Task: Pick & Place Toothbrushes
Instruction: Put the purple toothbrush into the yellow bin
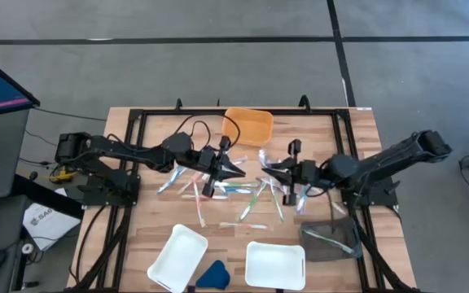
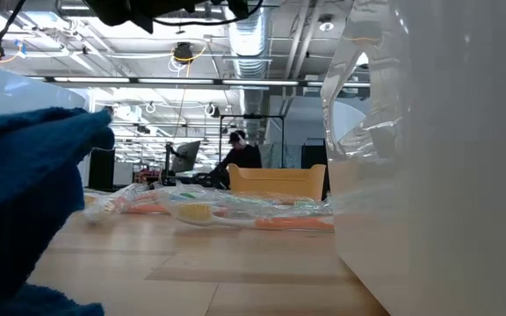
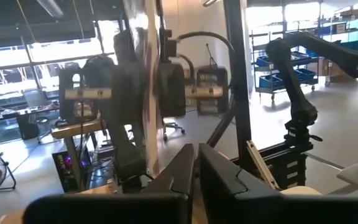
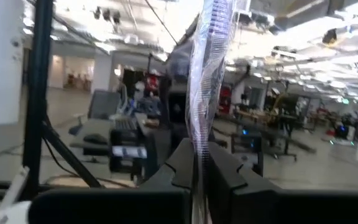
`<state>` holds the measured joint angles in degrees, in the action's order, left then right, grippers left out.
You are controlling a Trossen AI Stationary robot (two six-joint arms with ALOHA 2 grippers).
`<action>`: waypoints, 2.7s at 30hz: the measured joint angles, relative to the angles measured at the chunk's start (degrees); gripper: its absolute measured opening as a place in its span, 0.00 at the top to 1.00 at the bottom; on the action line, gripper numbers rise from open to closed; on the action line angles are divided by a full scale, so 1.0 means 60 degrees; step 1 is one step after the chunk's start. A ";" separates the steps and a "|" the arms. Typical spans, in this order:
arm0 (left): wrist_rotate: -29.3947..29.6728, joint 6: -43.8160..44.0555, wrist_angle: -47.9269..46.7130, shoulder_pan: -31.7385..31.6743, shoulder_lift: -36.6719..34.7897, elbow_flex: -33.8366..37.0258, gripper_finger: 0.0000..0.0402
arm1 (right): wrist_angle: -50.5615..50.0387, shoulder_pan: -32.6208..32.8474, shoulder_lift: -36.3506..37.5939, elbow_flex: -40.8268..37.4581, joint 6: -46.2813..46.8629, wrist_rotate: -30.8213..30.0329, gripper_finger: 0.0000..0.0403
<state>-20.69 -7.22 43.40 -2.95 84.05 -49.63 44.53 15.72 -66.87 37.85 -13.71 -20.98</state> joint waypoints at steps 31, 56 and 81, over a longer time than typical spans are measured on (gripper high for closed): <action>0.1308 -0.0155 0.1206 -0.0019 0.1344 -0.0375 0.68 | 0.0994 -0.0656 -0.0933 -0.0001 0.0014 0.0027 0.94; 0.1305 0.0033 0.2179 -0.0017 0.2226 -0.0583 0.68 | 0.0781 -0.0837 -0.0933 -0.0001 0.0039 0.0278 0.92; 0.1705 0.0106 0.2593 -0.0023 0.2218 -0.0583 0.68 | 0.0500 -0.1154 -0.0933 -0.0001 0.0298 0.0278 0.92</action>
<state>-10.46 -6.59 58.95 -3.09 97.36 -53.12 47.53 8.80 -72.47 37.85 -11.92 -19.31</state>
